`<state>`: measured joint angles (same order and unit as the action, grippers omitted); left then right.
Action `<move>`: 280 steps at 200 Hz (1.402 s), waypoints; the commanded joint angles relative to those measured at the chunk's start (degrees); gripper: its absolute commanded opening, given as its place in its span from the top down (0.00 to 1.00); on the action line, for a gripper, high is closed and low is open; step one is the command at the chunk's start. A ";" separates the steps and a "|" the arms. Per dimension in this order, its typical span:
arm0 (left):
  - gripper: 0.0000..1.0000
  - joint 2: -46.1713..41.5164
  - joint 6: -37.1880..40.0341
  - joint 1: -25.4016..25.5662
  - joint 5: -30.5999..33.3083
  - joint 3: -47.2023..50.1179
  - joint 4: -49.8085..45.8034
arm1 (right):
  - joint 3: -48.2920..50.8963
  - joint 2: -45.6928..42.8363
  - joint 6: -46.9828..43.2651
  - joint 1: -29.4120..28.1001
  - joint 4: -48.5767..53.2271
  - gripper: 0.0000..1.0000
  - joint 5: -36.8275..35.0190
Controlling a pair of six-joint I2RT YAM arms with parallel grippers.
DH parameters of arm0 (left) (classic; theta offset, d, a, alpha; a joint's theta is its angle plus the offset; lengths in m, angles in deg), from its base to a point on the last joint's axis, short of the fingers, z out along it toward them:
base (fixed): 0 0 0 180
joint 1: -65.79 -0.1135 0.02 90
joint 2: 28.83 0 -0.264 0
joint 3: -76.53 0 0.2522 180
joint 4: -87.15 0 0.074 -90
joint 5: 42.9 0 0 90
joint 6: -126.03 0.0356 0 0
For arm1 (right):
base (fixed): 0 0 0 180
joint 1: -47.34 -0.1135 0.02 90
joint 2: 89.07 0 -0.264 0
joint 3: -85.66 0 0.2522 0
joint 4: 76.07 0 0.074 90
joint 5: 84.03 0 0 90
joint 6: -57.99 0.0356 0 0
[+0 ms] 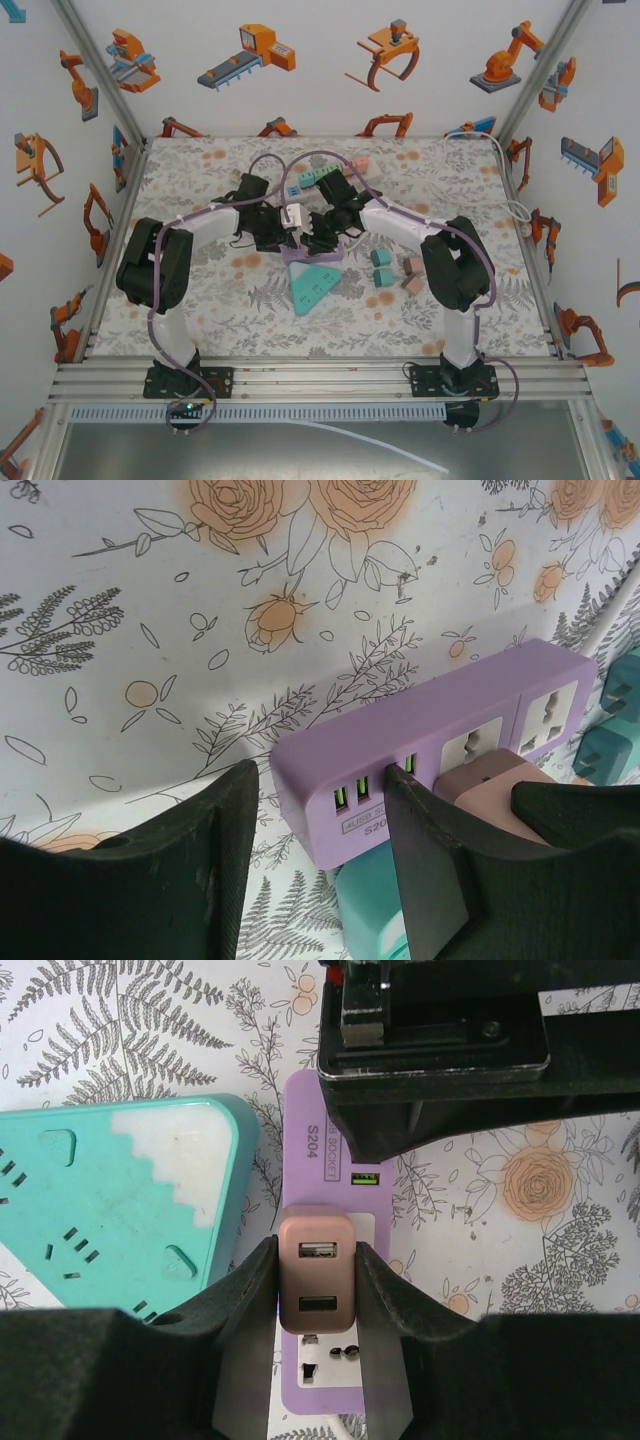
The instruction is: Pull the plug off the socket
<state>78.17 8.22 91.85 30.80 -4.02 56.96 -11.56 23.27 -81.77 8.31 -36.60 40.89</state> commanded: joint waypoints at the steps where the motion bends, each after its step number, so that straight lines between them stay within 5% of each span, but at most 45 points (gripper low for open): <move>1: 0.49 4.41 3.67 1.92 7.67 1.18 -8.12 | -3.23 -0.81 0.84 -0.52 0.13 0.84 3.76; 121: 0.50 5.77 4.60 2.85 19.89 0.27 -13.67 | -4.09 -5.14 1.58 -0.43 0.06 0.98 4.54; 280: 0.50 7.35 5.71 3.54 23.29 -0.38 -15.22 | 5.58 -13.84 6.43 0.35 -8.13 1.00 4.65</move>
<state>78.82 9.42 96.09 40.20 -8.50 50.23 -5.60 16.03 -77.44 8.49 -40.51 40.69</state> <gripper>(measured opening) 0.507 0.324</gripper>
